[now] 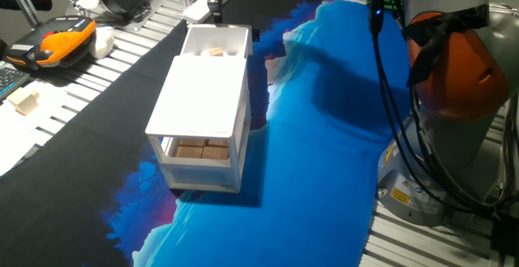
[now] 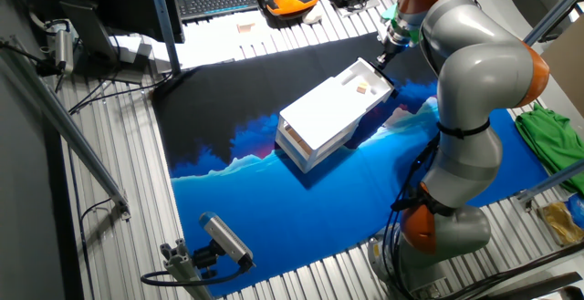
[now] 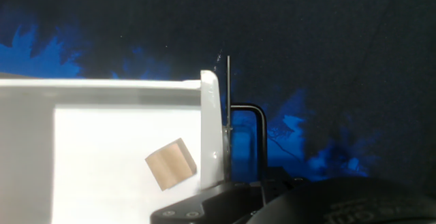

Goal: Grasp the handle and close the drawer

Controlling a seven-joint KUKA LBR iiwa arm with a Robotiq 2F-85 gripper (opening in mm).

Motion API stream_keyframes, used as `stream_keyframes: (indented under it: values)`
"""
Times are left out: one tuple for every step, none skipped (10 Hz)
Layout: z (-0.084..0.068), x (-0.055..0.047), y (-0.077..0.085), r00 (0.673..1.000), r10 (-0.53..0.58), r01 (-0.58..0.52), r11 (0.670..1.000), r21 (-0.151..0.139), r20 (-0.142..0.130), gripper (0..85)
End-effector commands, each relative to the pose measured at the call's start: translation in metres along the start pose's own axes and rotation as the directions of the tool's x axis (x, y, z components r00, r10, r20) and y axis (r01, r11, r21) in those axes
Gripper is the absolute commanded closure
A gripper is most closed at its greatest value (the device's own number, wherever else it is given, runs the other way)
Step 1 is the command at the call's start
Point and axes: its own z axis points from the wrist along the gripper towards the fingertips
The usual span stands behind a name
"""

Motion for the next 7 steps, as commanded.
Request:
stream_keyframes:
  values:
    - [0.0000,0.0001,-0.0001,1.000,0.000,0.000,1.000,0.003,-0.001,85.0]
    - [0.0000,0.0001,-0.0001,1.000,0.000,0.000,1.000,0.002,-0.001,85.0]
    - [0.0000,0.0001,-0.0001,1.000,0.000,0.000,1.000,-0.003,0.001,85.0]
    - [0.0000,0.0001,-0.0001,1.000,-0.001,0.001,1.000,-0.003,0.001,85.0]
    - [0.0000,0.0001,-0.0001,1.000,-0.001,0.001,1.000,0.000,0.001,85.0]
    - [0.0000,0.0001,-0.0001,1.000,-0.001,0.001,1.000,-0.002,0.002,85.0]
    - [0.0000,0.0001,-0.0001,1.000,-0.001,0.001,1.000,-0.002,0.002,85.0]
